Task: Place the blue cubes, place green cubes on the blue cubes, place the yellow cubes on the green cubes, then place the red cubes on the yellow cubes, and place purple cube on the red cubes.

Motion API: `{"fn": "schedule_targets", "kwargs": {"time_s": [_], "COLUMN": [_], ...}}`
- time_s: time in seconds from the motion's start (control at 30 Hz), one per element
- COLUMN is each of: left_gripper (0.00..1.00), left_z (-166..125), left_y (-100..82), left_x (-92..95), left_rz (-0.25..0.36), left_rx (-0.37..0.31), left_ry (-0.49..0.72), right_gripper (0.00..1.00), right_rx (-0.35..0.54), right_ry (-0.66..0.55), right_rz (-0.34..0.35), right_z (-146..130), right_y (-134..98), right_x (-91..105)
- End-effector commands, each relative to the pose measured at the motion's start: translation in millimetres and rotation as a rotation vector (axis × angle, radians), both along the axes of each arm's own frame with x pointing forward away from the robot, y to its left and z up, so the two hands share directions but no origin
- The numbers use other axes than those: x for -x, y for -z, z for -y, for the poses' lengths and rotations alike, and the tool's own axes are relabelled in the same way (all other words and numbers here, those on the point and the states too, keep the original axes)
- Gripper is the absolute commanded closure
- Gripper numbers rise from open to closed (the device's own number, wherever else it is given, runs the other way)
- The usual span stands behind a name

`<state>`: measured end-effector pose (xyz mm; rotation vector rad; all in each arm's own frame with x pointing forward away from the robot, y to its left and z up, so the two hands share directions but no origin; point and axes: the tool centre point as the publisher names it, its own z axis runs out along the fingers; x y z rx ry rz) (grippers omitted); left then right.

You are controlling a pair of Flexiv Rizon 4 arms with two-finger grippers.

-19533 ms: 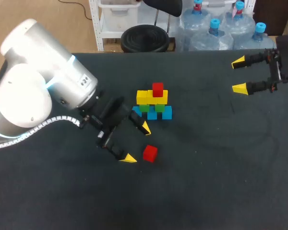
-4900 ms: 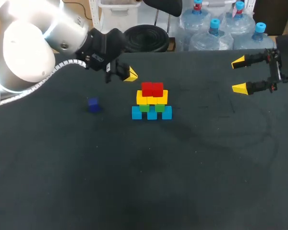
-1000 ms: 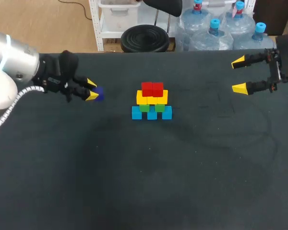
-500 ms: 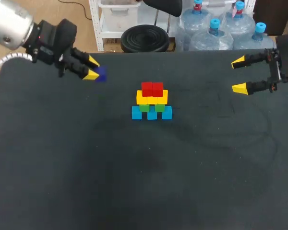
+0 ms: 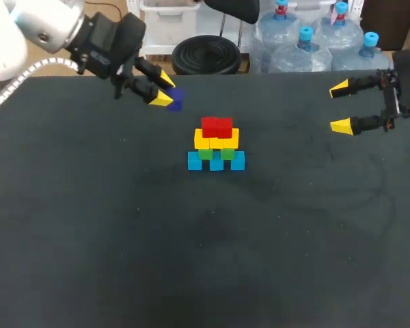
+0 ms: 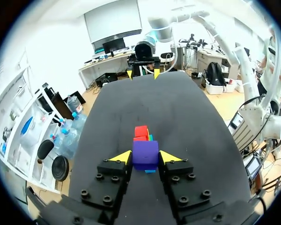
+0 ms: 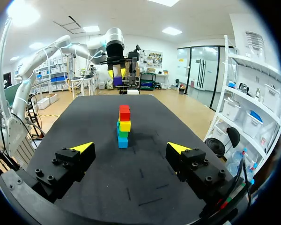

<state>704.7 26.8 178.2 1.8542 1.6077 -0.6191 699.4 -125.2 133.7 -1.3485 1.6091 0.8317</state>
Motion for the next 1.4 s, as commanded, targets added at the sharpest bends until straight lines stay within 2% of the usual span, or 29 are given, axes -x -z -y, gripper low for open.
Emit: {"fn": "schedule_targets", "kwargs": {"time_s": [0.03,0.37,0.6,0.93,1.4], "left_gripper": [1.0,1.0,1.0,1.0,1.0], "left_z": [16,43,56,67,74], "left_y": [2.7,11.0,23.3,31.6,44.4], "left_x": [-6.8,-4.3,-7.8,-12.6,-17.4], "left_rz": [-0.016,-0.028,-0.045,-0.062,-0.113], "left_rx": [-0.014,0.007,0.017,0.037,0.041], "left_ry": [0.021,0.048,0.059,0.065,0.01], "right_gripper": [0.0,0.0,0.0,0.0,0.0], "right_rx": [0.0,0.0,0.0,0.0,0.0], "right_ry": [0.0,0.0,0.0,0.0,0.0], "right_rz": [0.001,0.001,0.001,0.001,0.001], "right_z": [0,0,0,0,0], "right_y": [0,0,0,0,0], "right_x": [-0.1,-0.1,-0.1,-0.1,-0.1]}}
